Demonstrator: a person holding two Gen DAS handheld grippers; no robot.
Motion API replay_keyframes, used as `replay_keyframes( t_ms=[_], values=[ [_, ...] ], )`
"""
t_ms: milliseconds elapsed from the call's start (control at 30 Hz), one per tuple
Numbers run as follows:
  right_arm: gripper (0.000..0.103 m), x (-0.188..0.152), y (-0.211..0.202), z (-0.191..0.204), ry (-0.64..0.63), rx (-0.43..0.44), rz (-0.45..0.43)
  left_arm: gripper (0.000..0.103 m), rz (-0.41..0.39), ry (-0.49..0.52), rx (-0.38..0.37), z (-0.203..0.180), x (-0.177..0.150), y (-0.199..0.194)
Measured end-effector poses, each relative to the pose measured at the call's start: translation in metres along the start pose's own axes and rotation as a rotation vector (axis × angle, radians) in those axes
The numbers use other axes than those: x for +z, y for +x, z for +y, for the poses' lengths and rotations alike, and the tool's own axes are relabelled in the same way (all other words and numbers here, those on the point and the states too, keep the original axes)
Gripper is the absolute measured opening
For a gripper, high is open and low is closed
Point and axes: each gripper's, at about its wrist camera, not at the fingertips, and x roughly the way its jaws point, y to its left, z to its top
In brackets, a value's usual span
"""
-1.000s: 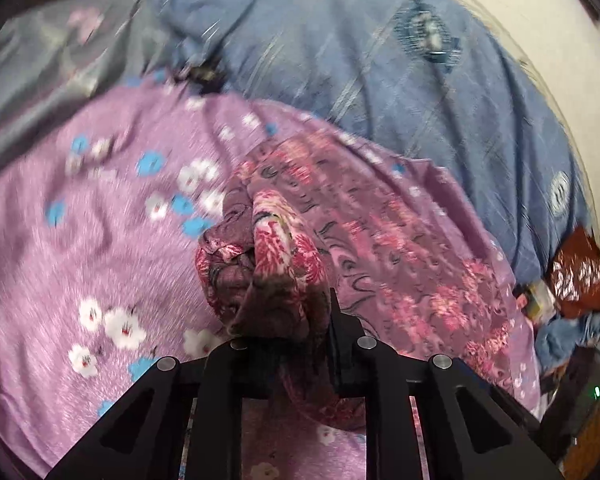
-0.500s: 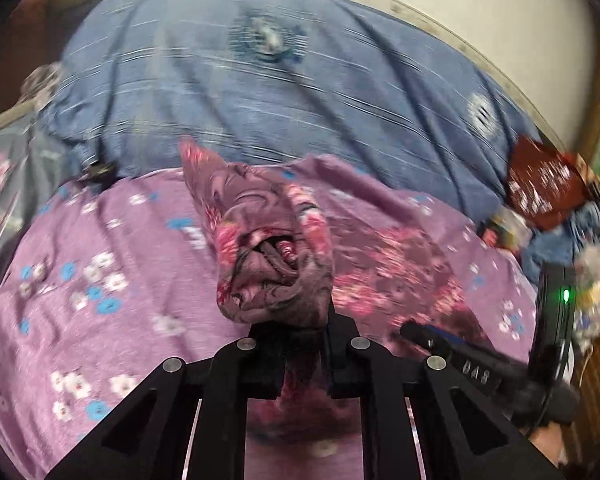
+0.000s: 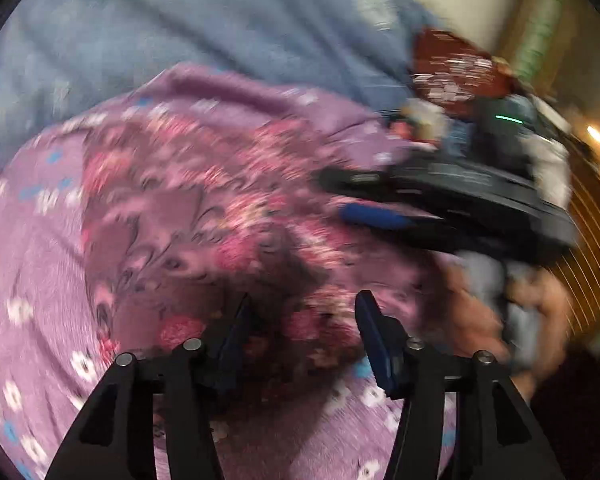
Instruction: Fold small clothes
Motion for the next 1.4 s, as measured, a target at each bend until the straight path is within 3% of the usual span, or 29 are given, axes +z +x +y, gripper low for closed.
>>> replay_keyframes(
  t_ms=[100, 167, 233, 300, 367, 467, 567, 633, 667, 700, 800, 967, 1033, 1100, 1267, 1400],
  values=[
    [0.060, 0.005, 0.017, 0.004, 0.003, 0.055, 0.042, 0.056, -0.100, 0.083, -0.024, 0.011, 0.007, -0.032],
    [0.060, 0.007, 0.026, 0.011, -0.004, 0.063, 0.062, 0.062, -0.168, 0.057, -0.004, 0.035, 0.016, -0.047],
    [0.063, 0.008, 0.033, 0.016, -0.005, 0.095, 0.075, 0.063, -0.204, -0.039, 0.045, 0.068, 0.026, -0.052],
    [0.070, 0.011, 0.040, 0.022, -0.022, 0.081, 0.077, 0.063, -0.208, -0.142, 0.050, 0.096, 0.030, -0.047],
    [0.070, 0.014, 0.049, 0.029, -0.053, 0.052, 0.074, 0.063, -0.178, -0.246, 0.073, 0.127, 0.032, -0.036],
    [0.070, 0.019, 0.063, 0.032, -0.054, 0.056, 0.095, 0.063, -0.129, -0.319, 0.104, 0.147, 0.025, -0.015],
    [0.070, 0.019, 0.074, 0.038, -0.091, 0.048, 0.112, 0.063, -0.076, -0.360, 0.086, 0.155, 0.024, 0.000],
    [0.058, 0.016, 0.081, 0.045, -0.126, 0.062, 0.138, 0.063, -0.076, -0.360, 0.078, 0.155, 0.032, 0.009],
    [0.031, 0.014, 0.083, 0.049, -0.150, 0.053, 0.143, 0.063, -0.076, -0.358, 0.079, 0.157, 0.036, 0.012],
    [0.020, 0.011, 0.084, 0.053, -0.180, 0.036, 0.143, 0.063, -0.075, -0.350, 0.082, 0.155, 0.037, 0.014],
    [0.017, 0.002, 0.069, 0.074, -0.283, -0.015, 0.079, 0.063, -0.078, -0.325, 0.092, 0.160, 0.041, 0.025],
    [0.016, -0.005, 0.015, 0.096, -0.344, -0.059, -0.089, 0.068, -0.130, -0.292, 0.025, 0.147, 0.046, 0.027],
    [0.016, -0.009, -0.009, 0.094, -0.341, -0.105, -0.142, 0.075, -0.139, -0.255, 0.027, 0.139, 0.047, 0.027],
    [0.016, -0.012, -0.031, 0.085, -0.307, -0.165, -0.190, 0.076, -0.123, -0.232, 0.031, 0.132, 0.047, 0.030],
    [0.016, -0.010, -0.043, 0.030, -0.181, -0.346, -0.153, 0.076, -0.050, -0.183, 0.019, 0.114, 0.048, 0.053],
    [0.021, -0.008, -0.022, -0.005, -0.062, -0.386, -0.045, 0.076, -0.011, -0.090, 0.075, 0.093, 0.048, 0.066]
  ],
)
